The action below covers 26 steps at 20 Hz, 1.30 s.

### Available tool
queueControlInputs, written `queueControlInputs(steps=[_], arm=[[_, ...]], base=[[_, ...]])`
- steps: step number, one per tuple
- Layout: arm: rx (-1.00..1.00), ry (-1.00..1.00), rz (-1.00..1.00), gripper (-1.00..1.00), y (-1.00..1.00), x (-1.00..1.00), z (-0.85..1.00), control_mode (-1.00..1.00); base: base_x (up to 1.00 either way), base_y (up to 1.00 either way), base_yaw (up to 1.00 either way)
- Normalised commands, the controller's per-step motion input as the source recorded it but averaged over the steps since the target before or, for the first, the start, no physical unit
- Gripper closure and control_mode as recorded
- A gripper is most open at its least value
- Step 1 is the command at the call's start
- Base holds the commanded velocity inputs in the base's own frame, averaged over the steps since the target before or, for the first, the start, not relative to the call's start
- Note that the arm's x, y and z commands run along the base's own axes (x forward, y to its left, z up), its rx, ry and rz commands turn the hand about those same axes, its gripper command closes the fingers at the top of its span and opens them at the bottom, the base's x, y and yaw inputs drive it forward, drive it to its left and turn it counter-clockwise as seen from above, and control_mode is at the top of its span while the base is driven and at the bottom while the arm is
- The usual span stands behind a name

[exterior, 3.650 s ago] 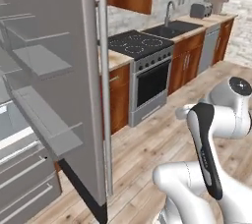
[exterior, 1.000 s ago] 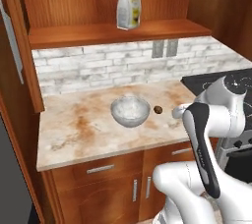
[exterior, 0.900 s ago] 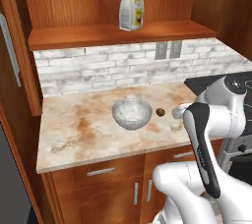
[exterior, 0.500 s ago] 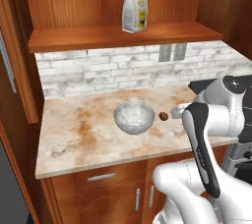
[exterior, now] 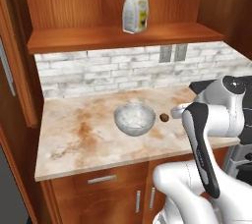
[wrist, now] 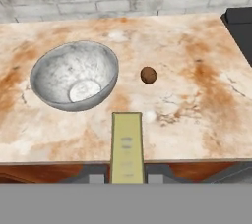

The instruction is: Pick the egg and butter from the fridge and place them by the bowl for mixing.

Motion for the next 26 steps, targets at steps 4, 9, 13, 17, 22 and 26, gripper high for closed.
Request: queueControlInputs(steps=[4, 9, 13, 17, 22, 26], arm=[[0.00, 0.00, 0.00, 1.00, 0.00, 0.00, 0.00, 1.00], [0.00, 0.00, -0.03, 1.00, -0.10, 0.08, -0.01, -1.00], [0.05, 0.03, -0.17, 1.00, -0.46, 0.23, -0.10, -1.00], [0.01, 0.02, -0.30, 1.00, -0.33, 0.41, -0.21, -1.00], [0.02, 0.00, -0.26, 1.00, -0.09, 0.26, -0.37, -1.00], [0.19, 0.00, -0.16, 1.00, 0.00, 0.13, -0.42, -1.00]], base=[[0.20, -0.02, 0.00], [0.00, -0.01, 0.00], [0.00, 0.00, 0.00], [0.00, 0.00, 0.00], [0.00, 0.00, 0.00], [0.00, 0.00, 0.00]])
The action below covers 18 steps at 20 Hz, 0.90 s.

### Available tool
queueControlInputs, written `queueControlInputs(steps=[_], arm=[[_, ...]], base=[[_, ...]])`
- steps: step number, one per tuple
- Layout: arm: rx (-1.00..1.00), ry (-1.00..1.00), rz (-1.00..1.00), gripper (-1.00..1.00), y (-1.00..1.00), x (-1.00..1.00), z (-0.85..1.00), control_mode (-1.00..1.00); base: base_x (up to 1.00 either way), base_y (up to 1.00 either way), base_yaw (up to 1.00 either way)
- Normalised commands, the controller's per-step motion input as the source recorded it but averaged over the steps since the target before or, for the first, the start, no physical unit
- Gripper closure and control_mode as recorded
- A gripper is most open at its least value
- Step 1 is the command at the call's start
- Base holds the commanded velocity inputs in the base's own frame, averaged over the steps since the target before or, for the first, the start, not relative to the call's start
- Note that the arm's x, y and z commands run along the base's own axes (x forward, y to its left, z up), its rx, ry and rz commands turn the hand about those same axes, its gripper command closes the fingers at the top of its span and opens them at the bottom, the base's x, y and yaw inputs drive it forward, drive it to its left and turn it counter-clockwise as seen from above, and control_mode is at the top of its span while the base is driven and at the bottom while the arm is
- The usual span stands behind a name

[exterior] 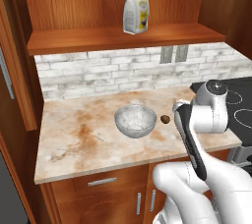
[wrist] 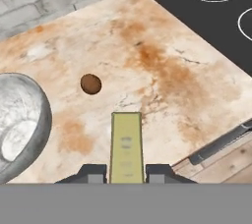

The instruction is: Pick the egg and butter from the fridge and place them by the bowl for mixing.

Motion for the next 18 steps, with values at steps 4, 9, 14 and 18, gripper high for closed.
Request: queueControlInputs(steps=[4, 9, 14, 18], arm=[[0.22, 0.00, -0.01, 1.00, 0.00, 0.19, -0.37, -1.00], [0.06, 0.00, 0.00, 1.00, 0.03, 0.32, -0.29, -1.00], [0.00, 0.02, -0.05, 1.00, 0.11, 0.42, -0.31, -1.00], [0.09, 0.11, -0.10, 1.00, 0.11, 0.34, -0.34, -1.00]], base=[[0.00, 0.00, 0.00], [0.00, 0.00, 0.00], [0.00, 0.00, 0.00], [0.00, 0.00, 0.00]])
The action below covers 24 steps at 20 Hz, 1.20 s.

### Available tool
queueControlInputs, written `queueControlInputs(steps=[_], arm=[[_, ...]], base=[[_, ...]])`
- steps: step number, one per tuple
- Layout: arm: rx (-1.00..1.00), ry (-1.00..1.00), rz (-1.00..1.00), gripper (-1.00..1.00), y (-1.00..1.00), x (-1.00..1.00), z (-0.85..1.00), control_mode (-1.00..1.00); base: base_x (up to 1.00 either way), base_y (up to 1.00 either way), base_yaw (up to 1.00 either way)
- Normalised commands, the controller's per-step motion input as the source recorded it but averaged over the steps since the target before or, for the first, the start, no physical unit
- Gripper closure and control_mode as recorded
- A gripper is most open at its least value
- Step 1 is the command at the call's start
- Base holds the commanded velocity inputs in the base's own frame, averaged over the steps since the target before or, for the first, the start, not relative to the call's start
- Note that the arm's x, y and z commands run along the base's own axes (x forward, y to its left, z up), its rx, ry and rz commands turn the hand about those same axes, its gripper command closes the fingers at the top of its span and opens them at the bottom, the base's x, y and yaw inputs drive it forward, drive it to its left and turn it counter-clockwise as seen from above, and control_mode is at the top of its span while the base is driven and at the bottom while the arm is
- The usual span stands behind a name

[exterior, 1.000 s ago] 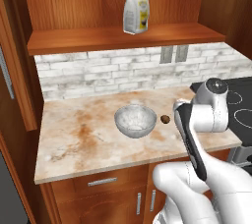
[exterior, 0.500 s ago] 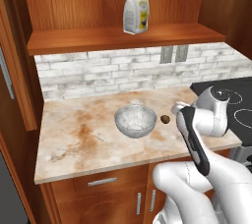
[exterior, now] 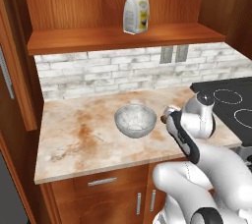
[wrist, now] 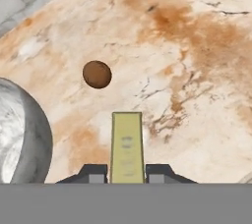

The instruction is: Pick the egg and butter from the fridge and place them by the bowl for mixing.

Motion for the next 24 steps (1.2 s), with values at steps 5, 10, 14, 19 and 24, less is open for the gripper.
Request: queueControlInputs(steps=[5, 10, 14, 19, 24], arm=[[0.17, 0.17, -0.11, 1.00, 0.06, 0.32, -0.32, -1.00], [0.19, 0.19, -0.07, 1.00, 0.00, 0.19, -0.26, -1.00], [0.15, 0.09, -0.05, 1.00, 0.00, 0.09, -0.26, -1.00], [0.12, 0.00, -0.08, 1.00, 0.02, 0.00, -0.30, -1.00], [0.11, 0.00, -0.12, 1.00, 0.08, 0.00, -0.31, -1.00]], base=[[0.00, 0.00, 0.00], [0.00, 0.00, 0.00], [0.00, 0.00, 0.00], [0.00, 0.00, 0.00], [0.00, 0.00, 0.00]])
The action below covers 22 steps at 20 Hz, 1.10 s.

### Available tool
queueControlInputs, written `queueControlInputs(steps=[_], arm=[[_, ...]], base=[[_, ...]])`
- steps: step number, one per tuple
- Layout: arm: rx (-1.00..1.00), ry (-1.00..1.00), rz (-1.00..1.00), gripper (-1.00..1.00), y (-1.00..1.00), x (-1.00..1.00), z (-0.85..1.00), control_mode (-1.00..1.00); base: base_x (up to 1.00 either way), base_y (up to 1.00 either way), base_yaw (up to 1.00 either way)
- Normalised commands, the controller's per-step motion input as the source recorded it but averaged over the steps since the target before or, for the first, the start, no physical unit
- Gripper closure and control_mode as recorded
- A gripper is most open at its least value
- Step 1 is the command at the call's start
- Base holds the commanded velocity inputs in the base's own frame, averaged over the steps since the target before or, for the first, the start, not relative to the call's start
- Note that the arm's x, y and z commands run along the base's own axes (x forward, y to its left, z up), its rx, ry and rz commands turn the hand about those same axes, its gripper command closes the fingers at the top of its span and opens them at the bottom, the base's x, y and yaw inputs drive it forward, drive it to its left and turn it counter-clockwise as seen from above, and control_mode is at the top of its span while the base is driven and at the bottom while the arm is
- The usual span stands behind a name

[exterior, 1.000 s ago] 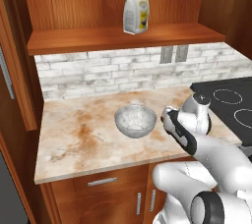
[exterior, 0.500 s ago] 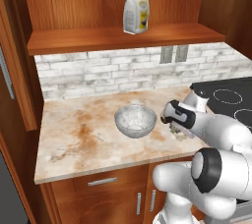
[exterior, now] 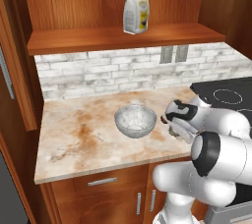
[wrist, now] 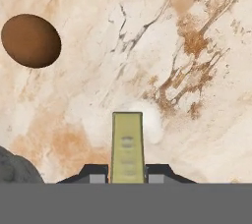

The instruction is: Pick the egg and butter from the fridge and place them by the bowl for mixing.

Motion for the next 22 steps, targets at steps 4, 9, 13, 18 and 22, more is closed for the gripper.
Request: queueControlInputs(steps=[4, 9, 13, 18, 22], arm=[[0.12, -0.02, -0.11, 1.00, 0.09, 0.14, -0.20, -1.00], [0.09, -0.06, -0.07, 1.00, 0.11, 0.16, -0.07, -1.00], [0.02, -0.05, -0.06, 1.00, 0.13, 0.16, -0.08, -1.00], [0.00, -0.10, -0.07, 1.00, 0.18, 0.13, -0.10, -1.00], [0.00, -0.07, -0.06, 1.00, 0.14, 0.14, -0.14, -1.00]], base=[[0.00, 0.00, 0.00], [0.00, 0.00, 0.00], [0.00, 0.00, 0.00], [0.00, 0.00, 0.00], [0.00, 0.00, 0.00]])
